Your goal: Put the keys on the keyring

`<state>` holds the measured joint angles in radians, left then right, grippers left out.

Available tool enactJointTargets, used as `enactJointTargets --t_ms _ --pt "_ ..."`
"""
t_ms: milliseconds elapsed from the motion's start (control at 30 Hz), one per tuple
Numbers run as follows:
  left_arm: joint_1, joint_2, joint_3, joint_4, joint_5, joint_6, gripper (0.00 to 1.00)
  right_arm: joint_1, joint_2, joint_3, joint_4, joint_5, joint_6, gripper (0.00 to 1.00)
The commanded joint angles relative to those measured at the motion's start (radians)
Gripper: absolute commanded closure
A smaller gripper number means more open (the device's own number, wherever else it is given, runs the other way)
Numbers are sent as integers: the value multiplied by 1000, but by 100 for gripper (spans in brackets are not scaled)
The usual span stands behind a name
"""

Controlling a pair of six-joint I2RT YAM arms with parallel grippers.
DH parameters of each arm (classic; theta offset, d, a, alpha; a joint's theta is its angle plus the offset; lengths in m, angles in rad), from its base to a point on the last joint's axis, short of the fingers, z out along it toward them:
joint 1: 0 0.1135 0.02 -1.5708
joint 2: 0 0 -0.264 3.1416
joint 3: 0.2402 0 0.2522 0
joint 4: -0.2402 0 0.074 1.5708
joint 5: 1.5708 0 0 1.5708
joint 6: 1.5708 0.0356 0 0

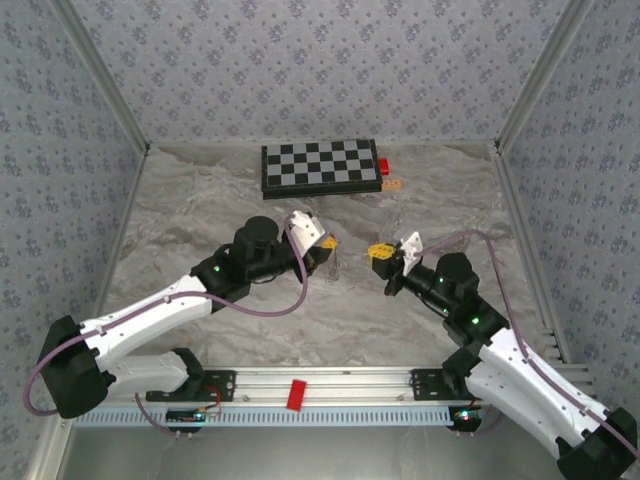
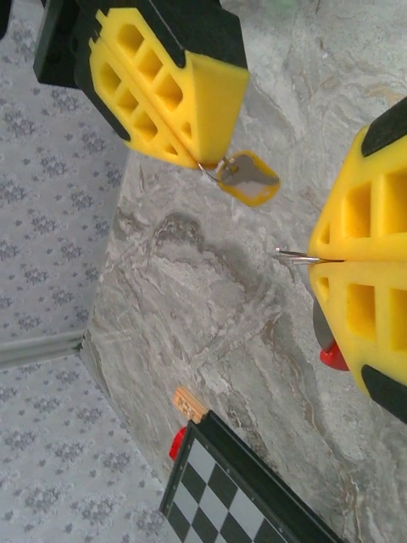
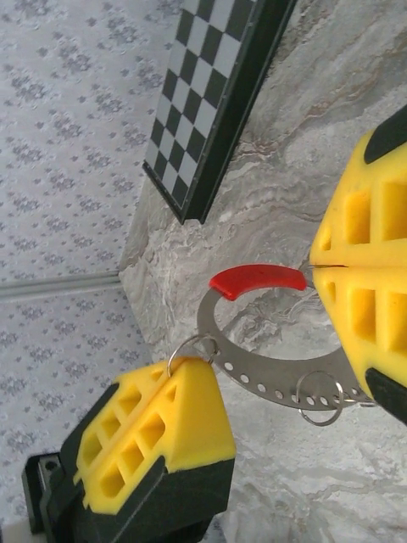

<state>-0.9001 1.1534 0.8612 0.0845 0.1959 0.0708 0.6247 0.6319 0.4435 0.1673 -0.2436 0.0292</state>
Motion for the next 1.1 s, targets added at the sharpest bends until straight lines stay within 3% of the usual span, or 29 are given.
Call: enactJointTargets --t_ms 0,1067 --pt "-10 -23 4 48 65 32 100 38 11 -16 95 44 -88 100" --pt "-23 -34 16 -15 79 104 100 141 37 -22 190 95 -301 100"
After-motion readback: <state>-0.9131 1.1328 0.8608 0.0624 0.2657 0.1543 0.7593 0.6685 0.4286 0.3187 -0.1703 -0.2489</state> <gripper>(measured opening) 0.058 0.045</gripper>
